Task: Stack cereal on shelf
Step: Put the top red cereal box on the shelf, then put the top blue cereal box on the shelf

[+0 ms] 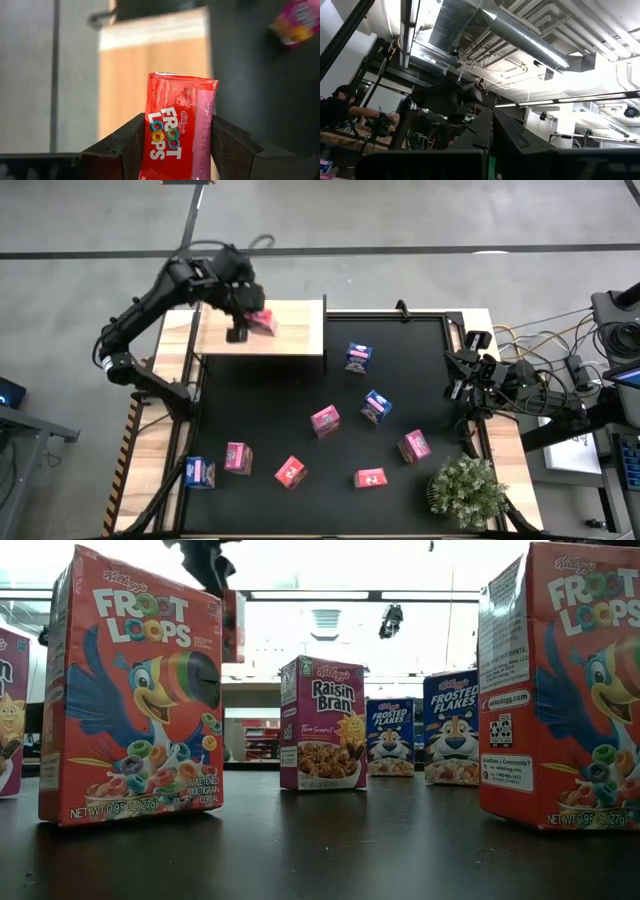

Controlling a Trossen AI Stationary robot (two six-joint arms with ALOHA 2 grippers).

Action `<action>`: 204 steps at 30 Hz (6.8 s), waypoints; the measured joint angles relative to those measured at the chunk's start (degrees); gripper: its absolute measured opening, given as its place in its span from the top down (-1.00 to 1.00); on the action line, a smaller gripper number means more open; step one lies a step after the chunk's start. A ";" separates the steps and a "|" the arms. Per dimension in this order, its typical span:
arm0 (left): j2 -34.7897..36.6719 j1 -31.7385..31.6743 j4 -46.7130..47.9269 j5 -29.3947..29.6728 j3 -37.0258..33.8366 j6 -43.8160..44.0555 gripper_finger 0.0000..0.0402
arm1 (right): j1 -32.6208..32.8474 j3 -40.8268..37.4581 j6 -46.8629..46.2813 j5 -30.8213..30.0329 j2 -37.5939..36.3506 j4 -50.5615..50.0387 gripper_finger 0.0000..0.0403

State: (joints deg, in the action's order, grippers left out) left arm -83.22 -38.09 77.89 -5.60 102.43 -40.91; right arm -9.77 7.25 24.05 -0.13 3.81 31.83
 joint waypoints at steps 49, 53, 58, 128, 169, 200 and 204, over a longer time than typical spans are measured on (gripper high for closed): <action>-8.75 -16.38 -6.58 -7.34 -1.66 -2.31 0.01 | 0.00 0.00 1.01 0.03 0.00 0.13 0.96; -8.79 -16.38 -6.89 -6.85 -1.70 -2.73 -0.05 | -0.01 0.00 1.04 0.03 0.00 0.13 0.96; -8.70 -16.36 -6.88 -5.29 -1.01 -3.29 -0.07 | -0.01 0.00 1.02 0.04 0.00 0.15 0.96; 2.49 1.12 -29.85 26.18 -32.08 12.33 1.00 | 0.00 0.01 2.75 -0.01 0.00 0.12 0.96; 2.49 -0.54 -34.89 23.01 -32.08 11.85 1.00 | 0.00 0.01 2.96 -0.01 0.00 0.11 0.96; 30.74 28.05 -69.78 10.05 -51.22 25.62 1.00 | 0.01 5.34 -13.81 -4.55 19.39 1.40 0.96; 36.05 28.03 -77.35 12.47 -57.65 26.61 1.00 | 0.01 12.70 -16.13 -6.60 23.38 -9.81 0.96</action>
State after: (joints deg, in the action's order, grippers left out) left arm -47.17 -10.07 0.54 6.87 44.78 -14.30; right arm -9.76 19.95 7.91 -6.73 27.19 22.02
